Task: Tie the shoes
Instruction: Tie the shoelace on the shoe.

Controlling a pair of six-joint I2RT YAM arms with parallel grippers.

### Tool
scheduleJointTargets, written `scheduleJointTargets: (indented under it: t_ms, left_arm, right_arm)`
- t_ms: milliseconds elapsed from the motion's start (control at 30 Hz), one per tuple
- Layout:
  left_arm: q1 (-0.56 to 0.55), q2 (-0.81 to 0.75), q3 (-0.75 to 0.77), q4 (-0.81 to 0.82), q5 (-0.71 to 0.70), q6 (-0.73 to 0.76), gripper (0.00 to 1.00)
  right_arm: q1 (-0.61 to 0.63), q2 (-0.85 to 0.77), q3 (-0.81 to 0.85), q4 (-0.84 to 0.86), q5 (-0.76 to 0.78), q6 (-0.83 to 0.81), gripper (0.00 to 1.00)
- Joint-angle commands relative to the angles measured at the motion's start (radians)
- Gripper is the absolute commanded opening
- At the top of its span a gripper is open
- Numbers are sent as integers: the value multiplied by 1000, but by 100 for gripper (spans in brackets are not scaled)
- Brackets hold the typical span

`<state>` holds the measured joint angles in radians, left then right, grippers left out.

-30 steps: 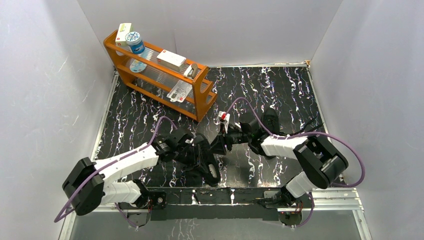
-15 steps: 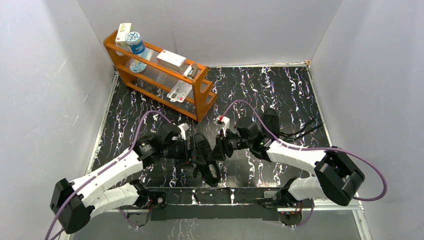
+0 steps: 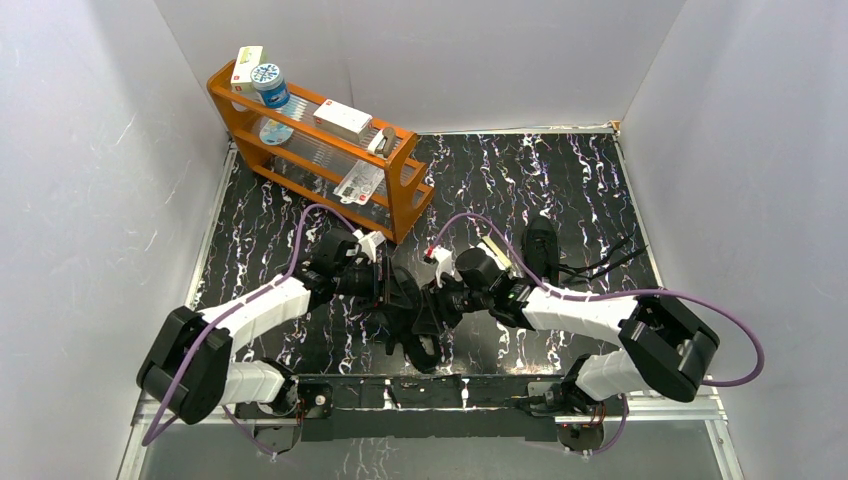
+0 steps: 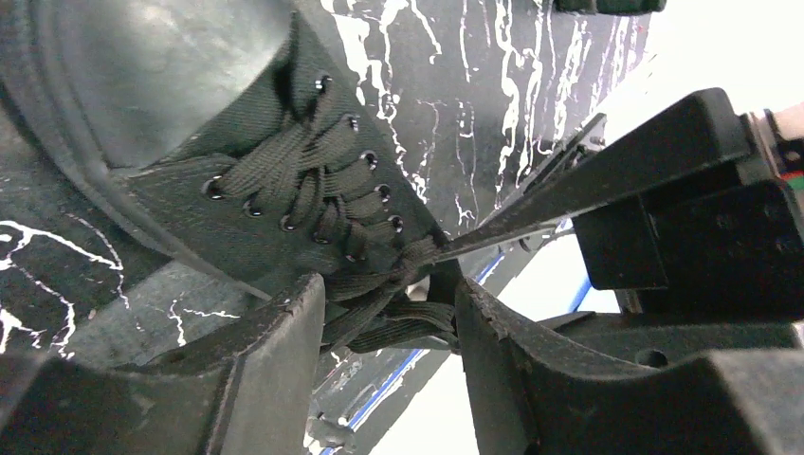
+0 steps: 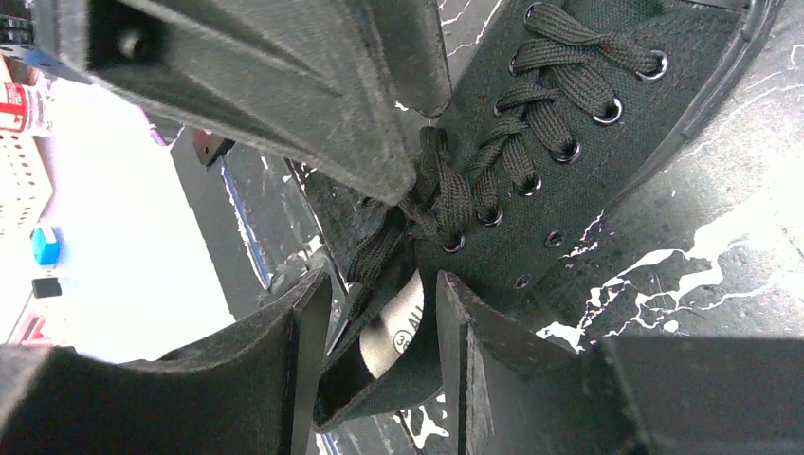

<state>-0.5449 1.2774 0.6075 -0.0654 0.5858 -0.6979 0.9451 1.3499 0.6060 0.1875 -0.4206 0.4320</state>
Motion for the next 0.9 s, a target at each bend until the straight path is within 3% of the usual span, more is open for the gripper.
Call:
scheduleJointTargets:
  t_ms: [0, 67, 233, 533, 867]
  left_arm:
    - [3, -45, -19, 89, 87, 65, 51]
    - [3, -28, -37, 107, 111, 53, 51]
    - [2, -11, -72, 128, 127, 44, 47]
    - [3, -5, -91, 112, 134, 82, 46]
    - [3, 25, -57, 100, 107, 125, 46]
  right_arm:
    - [20, 2, 23, 25, 53, 20, 53]
    - [23, -1, 20, 27, 65, 22, 52]
    - [28, 12, 36, 35, 67, 24, 37]
    - [30, -28, 19, 69, 117, 60, 1]
    - [30, -32, 23, 62, 128, 68, 0]
